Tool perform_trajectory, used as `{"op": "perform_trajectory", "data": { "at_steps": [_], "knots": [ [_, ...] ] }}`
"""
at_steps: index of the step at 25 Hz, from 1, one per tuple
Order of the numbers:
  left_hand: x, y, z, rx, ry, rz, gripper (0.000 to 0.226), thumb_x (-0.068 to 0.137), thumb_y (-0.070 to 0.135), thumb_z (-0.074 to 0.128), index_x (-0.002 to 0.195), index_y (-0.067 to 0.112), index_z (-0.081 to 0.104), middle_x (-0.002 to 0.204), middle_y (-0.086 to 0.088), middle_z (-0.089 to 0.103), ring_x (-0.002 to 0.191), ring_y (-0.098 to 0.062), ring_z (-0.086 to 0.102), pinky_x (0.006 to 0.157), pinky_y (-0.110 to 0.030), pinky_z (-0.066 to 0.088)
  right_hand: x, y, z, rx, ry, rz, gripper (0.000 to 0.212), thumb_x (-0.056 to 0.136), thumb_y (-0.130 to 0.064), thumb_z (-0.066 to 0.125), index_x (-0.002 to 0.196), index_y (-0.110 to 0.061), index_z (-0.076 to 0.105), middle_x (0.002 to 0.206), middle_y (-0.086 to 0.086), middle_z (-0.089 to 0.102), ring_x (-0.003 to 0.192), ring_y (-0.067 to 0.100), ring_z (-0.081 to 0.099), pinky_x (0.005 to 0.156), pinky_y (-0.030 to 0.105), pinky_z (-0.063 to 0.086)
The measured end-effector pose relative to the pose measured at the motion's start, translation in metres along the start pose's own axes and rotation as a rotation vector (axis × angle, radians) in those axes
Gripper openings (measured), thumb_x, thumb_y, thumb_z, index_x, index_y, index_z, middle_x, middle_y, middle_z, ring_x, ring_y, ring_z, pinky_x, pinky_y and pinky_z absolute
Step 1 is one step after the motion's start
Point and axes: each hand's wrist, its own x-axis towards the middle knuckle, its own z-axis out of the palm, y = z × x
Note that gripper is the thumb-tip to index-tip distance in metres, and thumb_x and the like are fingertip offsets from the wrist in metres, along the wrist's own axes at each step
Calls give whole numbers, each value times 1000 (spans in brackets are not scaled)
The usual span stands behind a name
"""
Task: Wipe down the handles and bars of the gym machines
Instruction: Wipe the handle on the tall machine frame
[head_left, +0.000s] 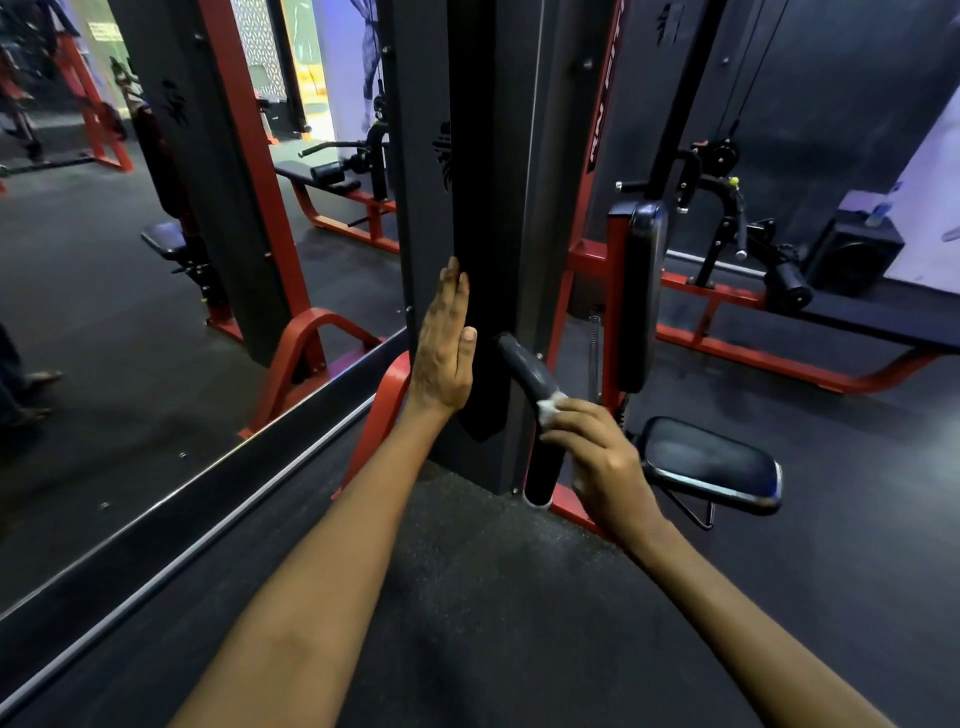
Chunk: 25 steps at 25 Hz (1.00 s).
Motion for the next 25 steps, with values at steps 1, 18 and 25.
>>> {"op": "perform_trajectory", "data": {
  "at_steps": [1,18,25],
  "knots": [
    [-2,1,1,-6,3,9,54,103,33,22,146,1,21,153,-24,22,147,-9,11,119,-27,15,0,4,-2,21,101,55,30,91,-9,43,93,0,71,104,12,64,107,17,54,94,27,45],
    [-8,11,25,71,25,-84,63,101,31,26,151,20,-12,160,5,-15,147,-10,-8,120,-26,-1,87,-4,23,294,77,324,27,89,0,52,106,-10,70,111,-1,68,106,5,59,93,8,39],
    [-6,13,29,-51,44,-29,67,100,24,27,148,45,-15,154,28,-20,145,-1,-11,121,-30,0,-3,29,38,738,-112,835,25,96,-2,44,99,-12,66,98,4,69,89,8,65,80,26,49]
  ]
}}
